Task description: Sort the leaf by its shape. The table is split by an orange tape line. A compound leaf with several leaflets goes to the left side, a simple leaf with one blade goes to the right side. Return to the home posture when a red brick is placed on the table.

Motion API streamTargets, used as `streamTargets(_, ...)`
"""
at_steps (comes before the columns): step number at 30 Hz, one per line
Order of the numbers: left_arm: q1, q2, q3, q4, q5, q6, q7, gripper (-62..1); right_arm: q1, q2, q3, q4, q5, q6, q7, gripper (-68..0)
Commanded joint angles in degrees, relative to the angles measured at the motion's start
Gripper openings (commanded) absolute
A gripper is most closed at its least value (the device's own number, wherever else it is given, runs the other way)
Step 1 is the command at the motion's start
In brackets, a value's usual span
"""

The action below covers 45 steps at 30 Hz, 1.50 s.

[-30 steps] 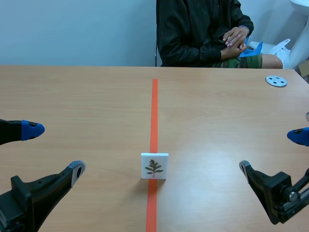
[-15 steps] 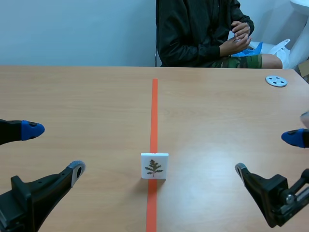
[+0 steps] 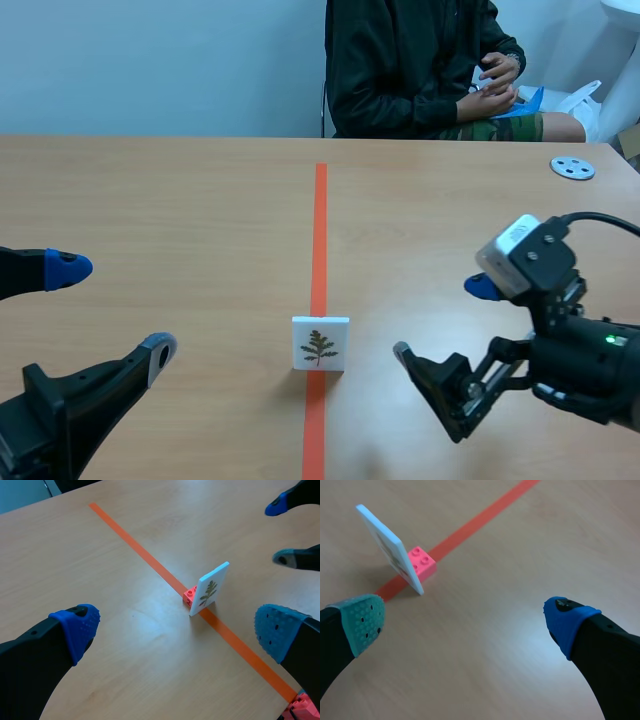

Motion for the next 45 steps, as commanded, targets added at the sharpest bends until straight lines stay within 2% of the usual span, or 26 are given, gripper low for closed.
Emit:
streamTargets(1,-0.1,-0.3,0.2,0.4,-0.4,-0.1,-0.8,1.4,2.6,-0.7,-1.5,-1.1,-1.1,0.1,1.9,0.4)
streamTargets(8,-0.1,-0.3,0.2,0.4,-0.4,-0.1,-0.8,1.4,11.8,-6.1,-10.6,-12.0,-6.4,0.3,5.9,0.4)
streamTargets(14,0.0,-0.3,0.2,0.4,-0.2,-0.1,-0.8,1.4,16.6,-10.4,-16.0,-18.7,-10.5,0.1,8.0,0.4)
streamTargets(15,0.0,-0.3,0.2,0.4,0.1,-0.1,-0.8,1.4,16.8,-10.8,-16.6,-19.2,-11.1,0.0,8.3,-1.3)
streamTargets(23,0.0,-0.3,0.2,0.4,0.9,0.0,-0.9,1.4,16.7,-11.3,-17.9,-19.7,-12.3,-0.2,9.5,-31.1)
streamTargets(34,0.0,-0.3,0.2,0.4,0.9,0.0,-0.9,1.4,16.7,-11.2,-17.6,-19.6,-12.3,-0.2,9.5,-64.6)
streamTargets(35,0.0,-0.3,0.2,0.4,0.9,0.0,-0.9,1.4,16.7,-11.2,-17.4,-19.5,-12.3,-0.2,9.5,-66.4)
streamTargets(39,0.0,-0.3,0.2,0.4,0.9,0.0,-0.9,1.4,16.6,-10.9,-15.5,-17.4,-12.3,0.2,9.5,-66.2)
streamTargets(45,0.0,-0.3,0.2,0.4,0.9,0.0,-0.9,1.4,15.6,-8.5,-9.3,-8.8,-12.3,1.9,6.8,-66.2)
